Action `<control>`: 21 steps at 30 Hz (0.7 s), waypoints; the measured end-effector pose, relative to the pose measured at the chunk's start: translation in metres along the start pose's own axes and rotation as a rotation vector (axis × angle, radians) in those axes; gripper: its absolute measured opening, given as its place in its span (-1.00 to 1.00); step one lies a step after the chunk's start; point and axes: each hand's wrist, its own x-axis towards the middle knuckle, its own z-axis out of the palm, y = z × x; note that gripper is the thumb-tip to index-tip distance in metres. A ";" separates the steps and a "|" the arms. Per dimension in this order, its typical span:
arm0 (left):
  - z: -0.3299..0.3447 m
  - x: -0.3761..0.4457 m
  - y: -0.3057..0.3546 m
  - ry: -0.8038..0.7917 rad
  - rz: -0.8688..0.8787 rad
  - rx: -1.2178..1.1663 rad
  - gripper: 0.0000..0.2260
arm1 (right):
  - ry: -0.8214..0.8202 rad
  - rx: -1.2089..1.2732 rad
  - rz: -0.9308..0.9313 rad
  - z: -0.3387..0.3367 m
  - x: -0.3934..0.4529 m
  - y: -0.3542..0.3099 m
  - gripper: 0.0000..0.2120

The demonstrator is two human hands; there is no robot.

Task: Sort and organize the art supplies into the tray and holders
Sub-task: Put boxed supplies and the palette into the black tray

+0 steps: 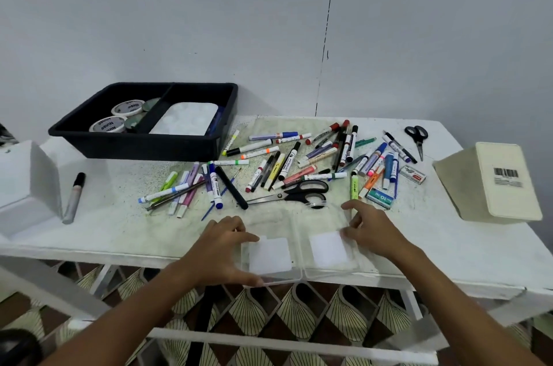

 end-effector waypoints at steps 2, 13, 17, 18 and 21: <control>-0.001 0.003 0.002 0.002 -0.005 0.013 -0.07 | 0.020 -0.051 -0.011 0.000 0.004 0.001 -0.55; -0.007 0.027 0.016 -0.057 -0.066 -0.034 -0.12 | 0.064 -0.186 -0.003 -0.013 0.030 0.012 -0.51; -0.008 0.033 0.020 -0.039 -0.085 -0.068 -0.13 | 0.073 -0.224 -0.015 -0.016 0.039 0.012 -0.51; -0.009 0.034 0.020 -0.033 -0.087 -0.068 -0.14 | 0.074 -0.238 -0.019 -0.016 0.041 0.012 -0.51; -0.009 0.038 0.021 -0.018 -0.097 -0.074 -0.16 | 0.067 -0.265 -0.021 -0.017 0.046 0.010 -0.50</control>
